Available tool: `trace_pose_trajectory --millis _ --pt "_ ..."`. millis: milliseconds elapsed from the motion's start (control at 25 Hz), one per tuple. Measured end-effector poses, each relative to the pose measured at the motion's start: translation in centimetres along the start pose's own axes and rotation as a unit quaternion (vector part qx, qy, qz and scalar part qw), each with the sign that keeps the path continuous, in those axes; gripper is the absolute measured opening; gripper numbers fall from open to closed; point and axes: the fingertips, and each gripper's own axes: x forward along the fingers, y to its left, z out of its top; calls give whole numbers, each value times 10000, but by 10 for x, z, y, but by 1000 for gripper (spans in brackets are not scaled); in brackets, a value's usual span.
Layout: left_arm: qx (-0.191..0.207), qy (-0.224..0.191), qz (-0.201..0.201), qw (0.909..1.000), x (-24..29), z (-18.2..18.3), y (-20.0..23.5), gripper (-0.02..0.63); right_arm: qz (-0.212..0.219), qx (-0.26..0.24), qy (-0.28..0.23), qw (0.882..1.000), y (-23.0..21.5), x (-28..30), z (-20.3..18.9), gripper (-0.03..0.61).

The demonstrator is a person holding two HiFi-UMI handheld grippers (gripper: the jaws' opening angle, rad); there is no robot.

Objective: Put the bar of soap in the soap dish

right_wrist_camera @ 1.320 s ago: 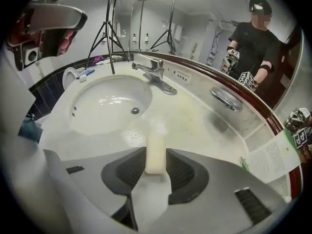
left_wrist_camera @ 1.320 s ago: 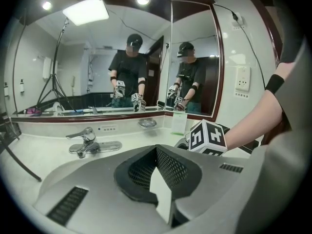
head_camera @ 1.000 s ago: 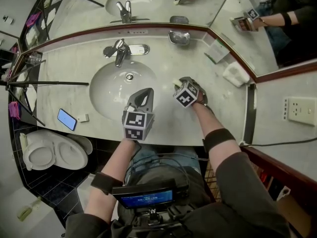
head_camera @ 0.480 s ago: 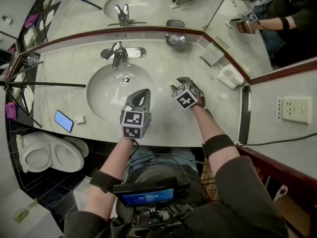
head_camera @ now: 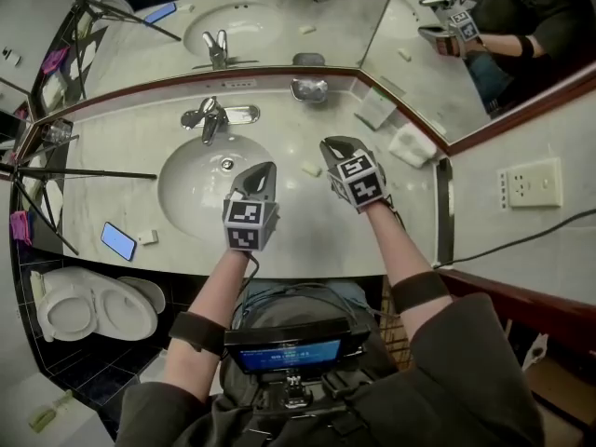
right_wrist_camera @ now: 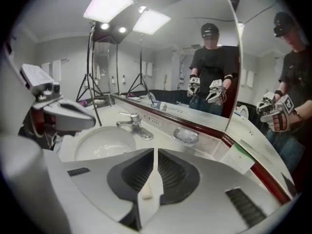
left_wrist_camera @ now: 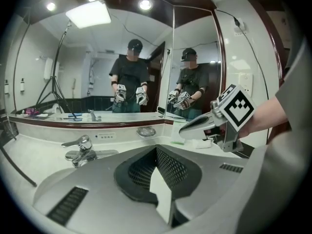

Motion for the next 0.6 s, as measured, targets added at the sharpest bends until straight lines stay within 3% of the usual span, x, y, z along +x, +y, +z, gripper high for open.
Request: trace_pose_trajectory --millis 160,320,600 --pt "-18 -54 -63 10000 3 9 -5 2 -12 674 -657 9956 -13 -33 27 17" --pt "12 -75 -158 9998 5 14 -13 2 -20 935 -1096 9896 -16 -69 36 17" --pt "122 -101 -213 9996 8 22 -17 2 -115 1433 -1460 9788 -25 -106 19 18"
